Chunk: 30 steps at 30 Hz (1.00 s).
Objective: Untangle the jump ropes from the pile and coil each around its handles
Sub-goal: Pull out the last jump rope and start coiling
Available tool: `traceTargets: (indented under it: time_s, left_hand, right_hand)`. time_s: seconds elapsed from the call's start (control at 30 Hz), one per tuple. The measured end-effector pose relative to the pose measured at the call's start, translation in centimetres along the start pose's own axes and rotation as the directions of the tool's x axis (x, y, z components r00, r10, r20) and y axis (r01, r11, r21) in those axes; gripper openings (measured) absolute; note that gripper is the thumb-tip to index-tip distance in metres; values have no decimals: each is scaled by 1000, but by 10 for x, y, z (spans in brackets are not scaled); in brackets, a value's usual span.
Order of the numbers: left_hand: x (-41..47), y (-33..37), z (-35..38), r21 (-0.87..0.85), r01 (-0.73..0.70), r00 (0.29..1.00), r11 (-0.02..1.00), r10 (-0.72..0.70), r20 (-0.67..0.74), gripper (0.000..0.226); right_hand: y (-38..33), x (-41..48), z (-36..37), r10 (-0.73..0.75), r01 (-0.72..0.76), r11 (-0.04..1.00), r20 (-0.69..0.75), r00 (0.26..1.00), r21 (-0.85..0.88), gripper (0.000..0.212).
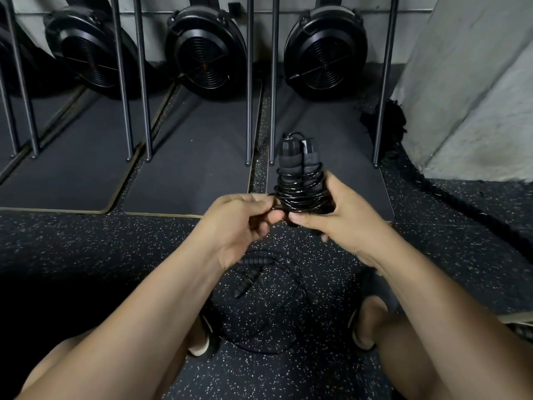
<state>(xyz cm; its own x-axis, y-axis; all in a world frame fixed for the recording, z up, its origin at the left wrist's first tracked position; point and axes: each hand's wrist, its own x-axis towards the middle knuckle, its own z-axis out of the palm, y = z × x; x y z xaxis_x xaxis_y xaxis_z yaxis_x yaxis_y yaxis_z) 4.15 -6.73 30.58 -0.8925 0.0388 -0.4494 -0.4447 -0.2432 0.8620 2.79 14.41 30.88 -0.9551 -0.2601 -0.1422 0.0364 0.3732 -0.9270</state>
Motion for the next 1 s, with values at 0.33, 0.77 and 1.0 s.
traceTargets:
  time_s: [0.33,0.77,1.0]
  left_hand:
    - [-4,-19,21,152,-294,955,944,295,15,31]
    - [-26,-10,77,486,-320,942,813,326,76,31]
    - [-41,-50,149,605,-390,907,694,177,382,33]
  right_hand:
    - [6,-10,7,87,-119,946,116,989,303,27]
    - [0,-51,-17,171,-41,856,-207,963,516,84]
    - [57,-143,-66,214,-2,864,-364,907,504,14]
